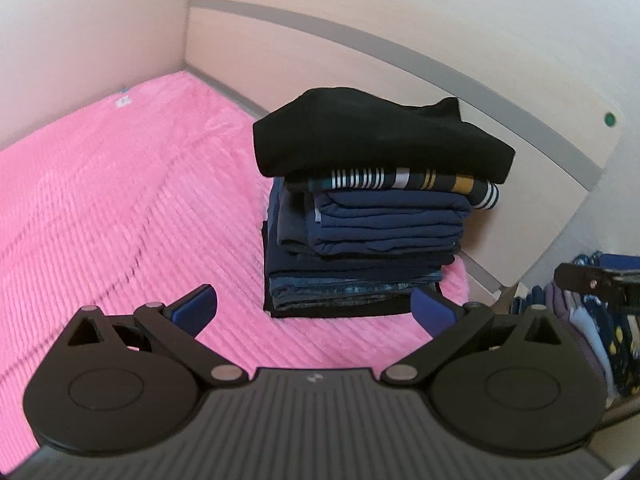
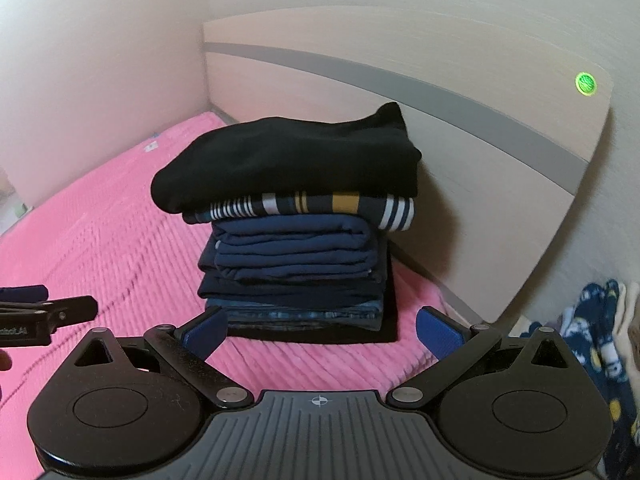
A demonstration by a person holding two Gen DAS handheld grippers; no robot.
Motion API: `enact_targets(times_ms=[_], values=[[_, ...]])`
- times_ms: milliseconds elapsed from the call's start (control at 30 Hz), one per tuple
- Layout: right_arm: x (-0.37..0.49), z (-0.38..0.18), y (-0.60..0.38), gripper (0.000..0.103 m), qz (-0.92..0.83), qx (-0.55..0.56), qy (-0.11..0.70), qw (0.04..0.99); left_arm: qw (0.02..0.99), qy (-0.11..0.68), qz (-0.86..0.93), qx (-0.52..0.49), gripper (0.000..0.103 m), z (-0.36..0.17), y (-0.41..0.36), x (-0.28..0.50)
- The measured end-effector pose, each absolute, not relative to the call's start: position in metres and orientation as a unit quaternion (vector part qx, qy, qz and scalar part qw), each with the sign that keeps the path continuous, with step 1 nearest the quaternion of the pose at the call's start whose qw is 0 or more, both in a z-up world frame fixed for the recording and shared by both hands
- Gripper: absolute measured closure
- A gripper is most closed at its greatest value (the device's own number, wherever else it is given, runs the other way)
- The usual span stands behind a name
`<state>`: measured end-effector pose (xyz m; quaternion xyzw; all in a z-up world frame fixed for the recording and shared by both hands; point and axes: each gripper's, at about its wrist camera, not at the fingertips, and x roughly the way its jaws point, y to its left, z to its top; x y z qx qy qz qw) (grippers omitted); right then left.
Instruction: Fold clothes
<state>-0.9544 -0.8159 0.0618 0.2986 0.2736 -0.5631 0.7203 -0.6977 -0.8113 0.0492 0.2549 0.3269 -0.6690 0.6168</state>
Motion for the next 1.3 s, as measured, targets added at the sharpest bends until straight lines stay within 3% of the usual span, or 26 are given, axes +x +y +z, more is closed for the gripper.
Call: enact_targets(times_ms=[1300], values=[[-0.967,0.052,-0.810,0.000,-0.537,0.319,0.273,0.732,0.634,0.314,-0.635,0.311,0.002,0.034,-0.807,-0.742]])
